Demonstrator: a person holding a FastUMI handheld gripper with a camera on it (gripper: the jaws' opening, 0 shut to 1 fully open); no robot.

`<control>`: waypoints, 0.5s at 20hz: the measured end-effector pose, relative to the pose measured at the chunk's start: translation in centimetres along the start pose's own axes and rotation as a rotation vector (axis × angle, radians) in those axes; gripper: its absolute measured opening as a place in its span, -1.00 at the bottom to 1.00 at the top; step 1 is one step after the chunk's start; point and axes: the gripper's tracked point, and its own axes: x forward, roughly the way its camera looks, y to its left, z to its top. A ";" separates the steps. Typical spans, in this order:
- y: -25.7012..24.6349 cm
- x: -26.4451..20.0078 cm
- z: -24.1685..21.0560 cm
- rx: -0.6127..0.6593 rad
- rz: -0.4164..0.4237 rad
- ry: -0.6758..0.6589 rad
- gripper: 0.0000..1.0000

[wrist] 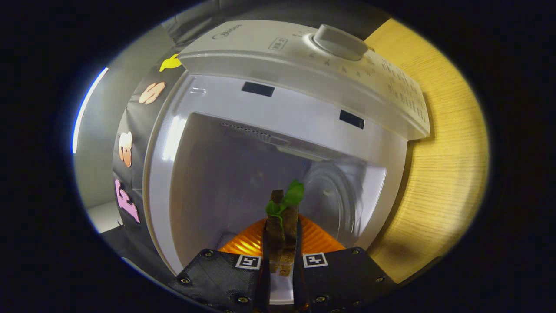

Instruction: Open the microwave, put the food inside, and close the microwave door.

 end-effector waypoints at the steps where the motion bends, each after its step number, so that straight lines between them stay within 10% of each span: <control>1: -0.3 0.6 -0.1 -0.011 -0.010 -0.006 -0.59; 10: -1.4 2.6 0.3 -0.068 -0.077 0.038 -0.34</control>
